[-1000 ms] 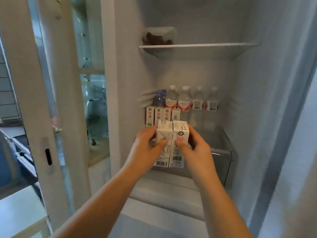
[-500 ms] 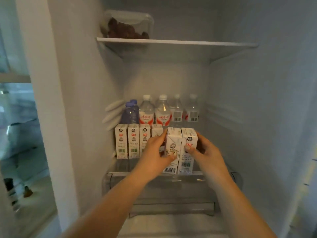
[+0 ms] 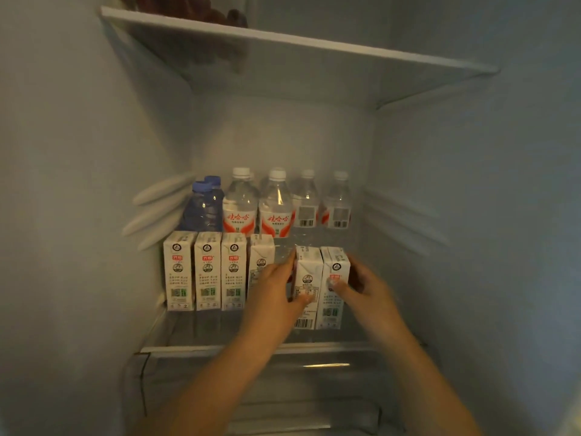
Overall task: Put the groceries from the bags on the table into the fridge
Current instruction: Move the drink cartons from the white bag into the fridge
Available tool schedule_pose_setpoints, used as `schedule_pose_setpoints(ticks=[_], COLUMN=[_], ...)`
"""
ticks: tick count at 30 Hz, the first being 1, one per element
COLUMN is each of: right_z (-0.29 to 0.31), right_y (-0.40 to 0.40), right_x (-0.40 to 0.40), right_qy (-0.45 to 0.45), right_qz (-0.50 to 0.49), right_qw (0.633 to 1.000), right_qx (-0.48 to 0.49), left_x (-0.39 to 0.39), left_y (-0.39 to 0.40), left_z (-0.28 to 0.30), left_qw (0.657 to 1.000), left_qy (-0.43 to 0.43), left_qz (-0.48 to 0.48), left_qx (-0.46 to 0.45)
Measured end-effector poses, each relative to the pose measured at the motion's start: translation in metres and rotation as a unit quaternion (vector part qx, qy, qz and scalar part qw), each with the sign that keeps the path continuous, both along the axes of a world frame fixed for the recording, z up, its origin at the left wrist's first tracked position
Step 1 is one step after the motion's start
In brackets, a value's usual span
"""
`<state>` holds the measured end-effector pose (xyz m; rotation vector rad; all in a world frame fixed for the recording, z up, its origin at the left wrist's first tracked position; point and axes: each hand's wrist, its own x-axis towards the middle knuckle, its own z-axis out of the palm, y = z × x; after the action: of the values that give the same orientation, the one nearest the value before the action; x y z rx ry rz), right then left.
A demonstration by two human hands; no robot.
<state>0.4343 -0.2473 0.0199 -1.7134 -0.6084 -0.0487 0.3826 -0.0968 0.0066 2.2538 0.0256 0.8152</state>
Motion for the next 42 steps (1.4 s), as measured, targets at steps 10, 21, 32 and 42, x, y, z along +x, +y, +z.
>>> schedule_pose_setpoints(ticks=[10, 21, 32, 42], right_z=[-0.017, -0.019, -0.006, -0.012], right_y=[-0.004, 0.016, 0.040, 0.043], right_x=[0.011, 0.024, 0.039, 0.047], right_qy=[-0.018, -0.048, -0.071, -0.061], right_qz=[0.066, 0.026, 0.063, 0.077], right_qw=[0.992, 0.986, 0.984, 0.986], right_qx=[-0.110, -0.156, -0.150, -0.138], left_x=[-0.011, 0.001, 0.017, 0.015], left_y=[0.006, 0.018, 0.041, 0.042], left_z=[-0.009, -0.001, 0.003, 0.005], left_qw=[0.947, 0.889, 0.884, 0.885], left_qy=[-0.065, -0.048, -0.016, -0.020], left_qz=[0.114, 0.199, 0.245, 0.250], left_qx=[0.293, 0.410, 0.397, 0.393])
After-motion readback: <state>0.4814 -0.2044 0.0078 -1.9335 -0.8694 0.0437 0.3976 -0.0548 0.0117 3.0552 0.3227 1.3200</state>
